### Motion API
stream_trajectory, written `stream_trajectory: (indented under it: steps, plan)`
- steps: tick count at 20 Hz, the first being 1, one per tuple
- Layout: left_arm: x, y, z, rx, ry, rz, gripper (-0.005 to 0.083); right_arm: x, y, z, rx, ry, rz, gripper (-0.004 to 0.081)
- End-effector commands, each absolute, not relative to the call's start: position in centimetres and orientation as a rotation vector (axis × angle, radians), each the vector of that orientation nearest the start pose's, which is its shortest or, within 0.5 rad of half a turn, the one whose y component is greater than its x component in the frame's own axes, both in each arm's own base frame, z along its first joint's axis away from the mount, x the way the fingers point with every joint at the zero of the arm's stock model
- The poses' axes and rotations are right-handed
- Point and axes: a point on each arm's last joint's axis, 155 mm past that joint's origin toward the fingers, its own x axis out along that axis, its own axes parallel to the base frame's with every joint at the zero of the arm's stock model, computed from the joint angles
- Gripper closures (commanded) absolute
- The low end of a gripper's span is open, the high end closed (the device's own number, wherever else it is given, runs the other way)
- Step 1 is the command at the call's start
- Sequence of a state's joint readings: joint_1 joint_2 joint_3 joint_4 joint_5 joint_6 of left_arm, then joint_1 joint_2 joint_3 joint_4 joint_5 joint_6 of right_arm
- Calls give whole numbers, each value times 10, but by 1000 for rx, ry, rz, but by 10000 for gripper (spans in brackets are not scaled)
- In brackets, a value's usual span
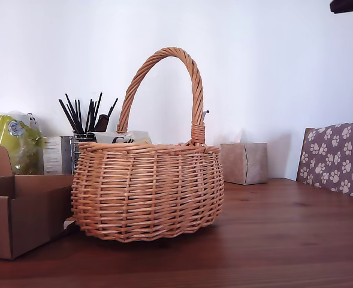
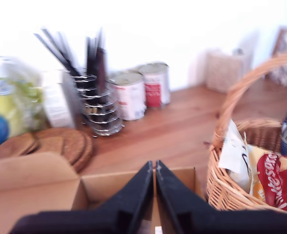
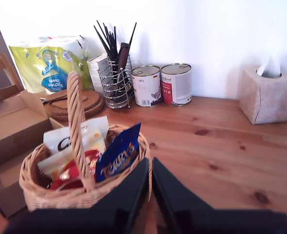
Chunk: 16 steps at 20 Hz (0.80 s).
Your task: Move the bags of Easter eggs from the cardboard box on the left into the woven basket on the right side.
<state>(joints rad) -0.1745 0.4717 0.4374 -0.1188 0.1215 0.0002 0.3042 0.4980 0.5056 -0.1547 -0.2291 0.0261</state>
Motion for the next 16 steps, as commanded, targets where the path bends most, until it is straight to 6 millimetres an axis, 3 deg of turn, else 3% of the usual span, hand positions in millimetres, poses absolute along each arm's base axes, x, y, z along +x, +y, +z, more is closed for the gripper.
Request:
stream_trajectory:
  steps: [1,3,7,16]
  plan:
    - [262,-69,231,-11,159,-296,797,246,120,250,22,160,527,782]
    - [253,-69,248,-17,92,-301,797,239,119,257,21,132,532,782]
    - [248,-68,254,-25,66,-305,797,237,119,264,25,104,534,782]
    - [245,-67,226,-22,180,-299,797,233,118,222,18,278,528,782]
